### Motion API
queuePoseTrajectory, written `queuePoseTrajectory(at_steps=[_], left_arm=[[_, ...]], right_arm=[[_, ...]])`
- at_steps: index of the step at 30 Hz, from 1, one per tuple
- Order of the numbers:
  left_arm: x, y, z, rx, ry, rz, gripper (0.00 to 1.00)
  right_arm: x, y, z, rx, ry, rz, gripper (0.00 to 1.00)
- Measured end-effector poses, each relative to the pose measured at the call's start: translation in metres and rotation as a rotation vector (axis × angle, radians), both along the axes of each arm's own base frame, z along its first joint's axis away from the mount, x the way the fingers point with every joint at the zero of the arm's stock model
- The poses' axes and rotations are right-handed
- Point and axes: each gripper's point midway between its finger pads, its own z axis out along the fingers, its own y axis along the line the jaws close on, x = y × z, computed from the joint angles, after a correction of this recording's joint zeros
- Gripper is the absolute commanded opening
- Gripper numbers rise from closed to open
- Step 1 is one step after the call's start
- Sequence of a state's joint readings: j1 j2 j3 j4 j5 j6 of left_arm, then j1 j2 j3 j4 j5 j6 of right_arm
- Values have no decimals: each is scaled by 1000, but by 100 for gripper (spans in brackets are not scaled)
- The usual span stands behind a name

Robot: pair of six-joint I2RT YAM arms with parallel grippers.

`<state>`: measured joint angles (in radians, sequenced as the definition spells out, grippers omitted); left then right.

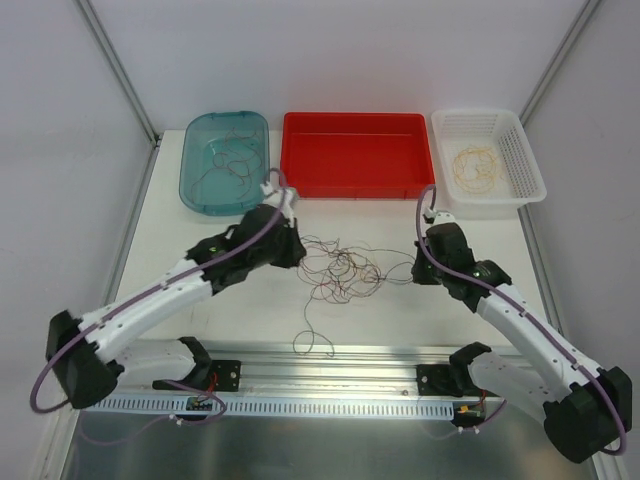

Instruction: Untangle the cables

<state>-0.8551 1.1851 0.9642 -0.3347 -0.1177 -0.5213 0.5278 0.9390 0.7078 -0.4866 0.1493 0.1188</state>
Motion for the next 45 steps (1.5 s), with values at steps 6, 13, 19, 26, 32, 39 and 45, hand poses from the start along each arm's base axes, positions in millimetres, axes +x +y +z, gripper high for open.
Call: queuePoseTrajectory(at_steps=[6,13,19,26,32,39,45], left_arm=[[21,109,86,-82,-190,298,0],[10,178,149,-7,-357,479,0],[8,225,126,214,-317,632,0],[7,277,112,440,-285,826,0],[8,296,80,601,-213,872,0],[7,291,3,710,-55,777,0],[17,250,-19,509,-64,596,0]], right_arm=[[7,-53,-6,8,41,-221,1],[3,-81,8,48,28,-343,1],[6,-101,61,77,-68,-419,1],[13,-116,128,107,-202,-469,1],[12,-115,180,153,-302,-457,1],[6,-100,208,215,-359,-383,1],[13,-80,129,256,-166,-307,30]])
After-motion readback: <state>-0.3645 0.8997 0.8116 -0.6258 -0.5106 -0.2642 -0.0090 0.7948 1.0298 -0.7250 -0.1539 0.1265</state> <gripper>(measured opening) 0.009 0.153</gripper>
